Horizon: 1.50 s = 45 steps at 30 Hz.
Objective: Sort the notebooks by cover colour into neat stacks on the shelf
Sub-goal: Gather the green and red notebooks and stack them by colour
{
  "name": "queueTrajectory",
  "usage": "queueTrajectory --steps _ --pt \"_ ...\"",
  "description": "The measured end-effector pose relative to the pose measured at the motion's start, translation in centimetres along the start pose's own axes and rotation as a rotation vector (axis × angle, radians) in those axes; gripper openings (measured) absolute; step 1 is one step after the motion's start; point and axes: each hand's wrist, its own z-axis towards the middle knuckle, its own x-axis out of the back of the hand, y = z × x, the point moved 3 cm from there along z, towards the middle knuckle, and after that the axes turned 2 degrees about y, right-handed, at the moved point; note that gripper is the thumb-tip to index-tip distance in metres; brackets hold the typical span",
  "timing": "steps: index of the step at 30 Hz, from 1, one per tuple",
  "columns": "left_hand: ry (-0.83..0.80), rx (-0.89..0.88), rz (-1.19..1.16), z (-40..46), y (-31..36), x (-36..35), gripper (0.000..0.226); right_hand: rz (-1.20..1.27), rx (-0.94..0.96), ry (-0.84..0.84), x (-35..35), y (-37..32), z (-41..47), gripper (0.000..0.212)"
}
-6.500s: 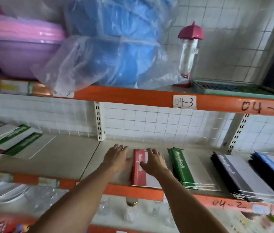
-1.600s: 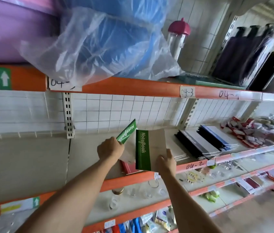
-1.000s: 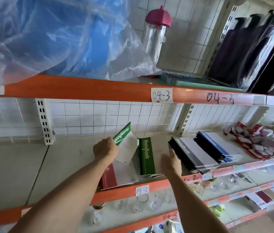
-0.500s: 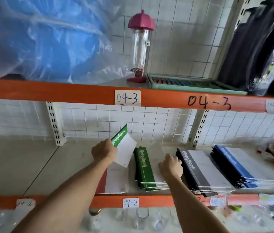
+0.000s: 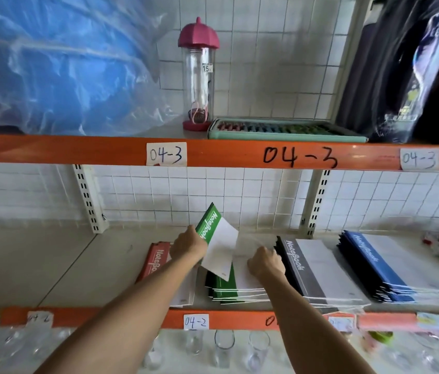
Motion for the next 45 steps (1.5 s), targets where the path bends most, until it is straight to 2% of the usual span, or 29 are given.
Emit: queueTrajectory --steps 4,8,10,15,19,22,25,30,32,37,40,45 --pt "-0.100 0.045 0.010 -1.2 1.7 -2.2 0.026 0.053 0.020 -0.008 0.3 0.6 0.2 0.042" --pt "-0.156 -0.057 0.369 -2.1 2.0 -4.3 0.023 0.072 0.084 -0.013 0.5 0.6 0.0 0.032" --pt "-0.180 -0.115 0.454 -2.5 1.8 -5.5 0.028 0.073 0.129 0.005 0.6 0.5 -0.1 0.031" --pt "-0.096 -0.153 0.420 -2.5 1.1 -6.7 0.038 0.033 0.205 0.003 0.2 0.2 -0.8 0.040" --pt "-0.072 -0.282 0.436 -2.4 0.8 -5.8 0.035 0.026 0.240 -0.004 -0.3 -0.5 -1.3 0.047" --pt "-0.065 -0.327 0.322 -1.3 -0.6 -4.9 0.051 0.034 0.280 -0.029 -0.8 -2.2 -2.1 0.049" --pt "-0.009 -0.368 0.318 0.4 -2.3 -2.8 0.055 0.021 0.318 -0.067 -1.3 -4.8 -2.5 0.050" --pt "0.064 -0.447 0.354 2.1 -8.3 2.0 0.060 0.032 0.376 -0.059 -3.1 -11.4 -4.2 0.058" --pt "0.068 -0.434 0.322 3.2 -11.8 4.3 0.065 0.023 0.414 -0.071 -4.4 -14.8 -5.8 0.063" --pt "0.087 -0.405 0.376 5.6 -20.7 9.7 0.069 0.014 0.488 -0.091 -8.4 -23.4 -9.4 0.061" --pt "0.096 -0.365 0.380 6.5 -27.1 12.9 0.067 0.009 0.529 -0.122 -11.4 -29.1 -12.5 0.066" --pt "0.084 -0.312 0.392 7.4 -36.3 18.3 0.067 0.009 0.547 -0.145 -15.6 -37.4 -16.5 0.063"
